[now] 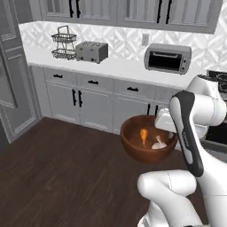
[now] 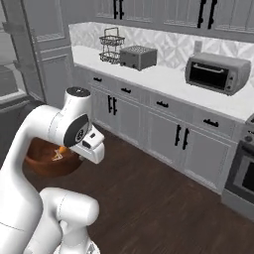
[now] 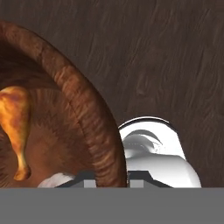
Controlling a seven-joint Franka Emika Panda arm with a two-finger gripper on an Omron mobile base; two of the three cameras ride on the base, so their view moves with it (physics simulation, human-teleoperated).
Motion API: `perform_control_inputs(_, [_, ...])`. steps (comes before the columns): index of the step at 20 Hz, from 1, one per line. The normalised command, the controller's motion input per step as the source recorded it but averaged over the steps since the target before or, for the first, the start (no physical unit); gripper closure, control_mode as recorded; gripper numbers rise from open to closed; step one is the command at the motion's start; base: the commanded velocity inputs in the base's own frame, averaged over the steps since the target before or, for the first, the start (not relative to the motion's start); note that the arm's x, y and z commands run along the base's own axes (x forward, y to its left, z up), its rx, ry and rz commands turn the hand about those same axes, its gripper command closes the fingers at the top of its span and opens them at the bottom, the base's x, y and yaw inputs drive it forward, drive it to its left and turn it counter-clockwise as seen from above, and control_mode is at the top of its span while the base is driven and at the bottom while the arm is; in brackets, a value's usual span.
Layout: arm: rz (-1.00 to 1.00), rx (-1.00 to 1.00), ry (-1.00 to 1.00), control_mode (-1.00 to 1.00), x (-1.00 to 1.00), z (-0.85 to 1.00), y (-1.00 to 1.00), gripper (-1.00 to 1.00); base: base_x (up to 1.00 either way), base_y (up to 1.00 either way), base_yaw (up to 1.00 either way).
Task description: Pick the chicken drumstick and garlic from their plates and place them in the bowl. Then put the bowl in the fridge.
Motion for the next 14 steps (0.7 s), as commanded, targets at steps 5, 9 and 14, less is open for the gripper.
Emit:
perform_control_inputs(5, [0.0,0.0,0.0,1.0,0.0,0.0,0.0,1.0,1.0,-0.16,0.65])
perform_control_inputs(9, [0.0,0.0,0.0,1.0,0.0,0.0,0.0,1.0,1.0,-0.1,0.66])
perform_control_inputs(14, [0.0,0.0,0.0,1.0,0.0,0.0,0.0,1.0,1.0,-0.04,0.65])
